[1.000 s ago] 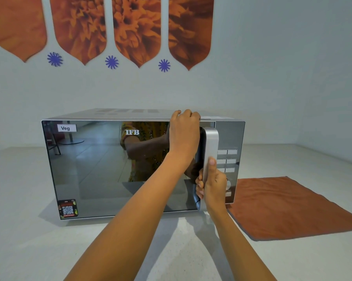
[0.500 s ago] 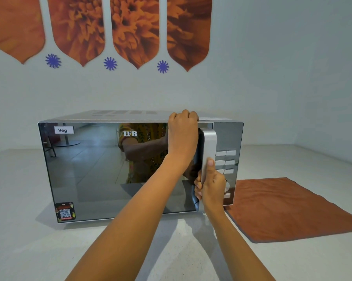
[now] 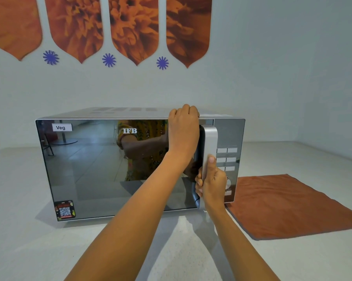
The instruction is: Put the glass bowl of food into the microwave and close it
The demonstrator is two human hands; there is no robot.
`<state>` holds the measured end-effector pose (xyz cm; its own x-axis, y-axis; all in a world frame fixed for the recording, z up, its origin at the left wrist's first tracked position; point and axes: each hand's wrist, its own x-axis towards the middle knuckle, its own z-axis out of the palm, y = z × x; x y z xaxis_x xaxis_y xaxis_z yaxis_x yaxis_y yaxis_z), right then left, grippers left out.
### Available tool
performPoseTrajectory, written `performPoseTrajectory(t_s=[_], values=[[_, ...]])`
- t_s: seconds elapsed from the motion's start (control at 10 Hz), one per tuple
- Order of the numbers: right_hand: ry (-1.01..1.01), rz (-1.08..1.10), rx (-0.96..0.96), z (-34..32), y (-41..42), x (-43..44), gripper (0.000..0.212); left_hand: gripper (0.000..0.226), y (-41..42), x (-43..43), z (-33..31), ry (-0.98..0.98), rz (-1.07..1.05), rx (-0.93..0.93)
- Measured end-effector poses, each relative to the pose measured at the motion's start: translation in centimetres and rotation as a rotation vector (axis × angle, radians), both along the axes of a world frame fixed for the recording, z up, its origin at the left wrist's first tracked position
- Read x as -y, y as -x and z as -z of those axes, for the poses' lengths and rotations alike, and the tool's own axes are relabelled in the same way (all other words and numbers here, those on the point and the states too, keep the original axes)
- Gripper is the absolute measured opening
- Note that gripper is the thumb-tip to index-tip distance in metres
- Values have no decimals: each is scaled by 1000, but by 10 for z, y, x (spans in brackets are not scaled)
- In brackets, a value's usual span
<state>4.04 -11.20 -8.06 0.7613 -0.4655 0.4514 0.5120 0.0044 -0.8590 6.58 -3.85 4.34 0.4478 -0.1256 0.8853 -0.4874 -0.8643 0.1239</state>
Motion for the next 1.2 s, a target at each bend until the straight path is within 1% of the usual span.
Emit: performPoseTrajectory(t_s=[0.2, 0.6, 0.7, 0.8, 0.9, 1.0, 1.1, 1.2], values=[[-24, -18, 20, -1, -3, -1, 52, 29, -3, -2, -2, 28, 25, 0], [-34, 5, 43, 2, -10, 0, 52, 27, -10, -2, 4, 31, 59, 35], [-22, 17, 46, 2, -9, -1, 53, 29, -10, -6, 6, -14, 81, 38], [26, 79, 40, 4, -10, -1, 53, 42, -7, -16, 12, -94, 126, 49], [162, 242, 77, 7, -6, -3, 53, 55, -2, -32, 22, -163, 193, 91], [349, 446, 103, 10, 2, -7, 58, 61, 3, -50, 41, -142, 214, 97], [407, 585, 121, 8, 8, -14, 44, 65, 8, -69, 67, -68, 139, 88], [624, 706, 236, 3, 13, -26, 41, 66, 15, -87, 91, -34, -8, 82]])
